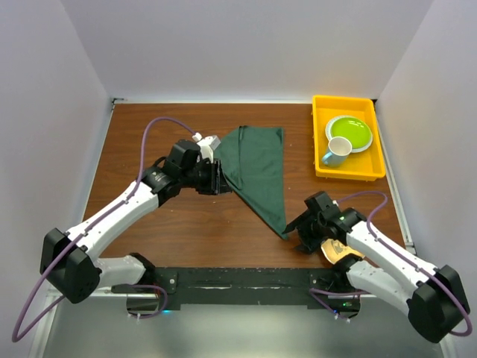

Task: Fold the napkin, place the utensils inside, and roll it up
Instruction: Fold the napkin

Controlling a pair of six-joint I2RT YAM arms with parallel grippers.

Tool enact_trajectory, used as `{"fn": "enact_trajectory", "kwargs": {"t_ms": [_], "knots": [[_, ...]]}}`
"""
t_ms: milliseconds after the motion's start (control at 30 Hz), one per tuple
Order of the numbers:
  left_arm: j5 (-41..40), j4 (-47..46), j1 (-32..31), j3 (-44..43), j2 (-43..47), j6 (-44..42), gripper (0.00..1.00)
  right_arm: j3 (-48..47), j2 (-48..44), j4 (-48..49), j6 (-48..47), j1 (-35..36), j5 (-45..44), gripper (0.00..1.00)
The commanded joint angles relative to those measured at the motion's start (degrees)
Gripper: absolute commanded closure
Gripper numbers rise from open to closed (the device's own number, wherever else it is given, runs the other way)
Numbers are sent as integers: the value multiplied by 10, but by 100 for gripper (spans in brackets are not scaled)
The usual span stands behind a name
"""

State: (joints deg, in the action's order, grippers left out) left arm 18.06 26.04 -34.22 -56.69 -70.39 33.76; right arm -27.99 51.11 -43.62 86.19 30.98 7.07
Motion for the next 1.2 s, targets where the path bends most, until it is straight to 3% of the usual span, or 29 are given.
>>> {"fn": "enact_trajectory", "kwargs": {"t_ms": [0,567,1167], "knots": [[2,18,-1,-37,-9,-28,65,-15,26,24,77,26,-43,36],[-11,39,2,-42,-7,-34,65,6,50,30,171,28,-65,43],[-22,50,17,-44,-4,-39,66,-4,123,62,177,29,-63,48]]}}
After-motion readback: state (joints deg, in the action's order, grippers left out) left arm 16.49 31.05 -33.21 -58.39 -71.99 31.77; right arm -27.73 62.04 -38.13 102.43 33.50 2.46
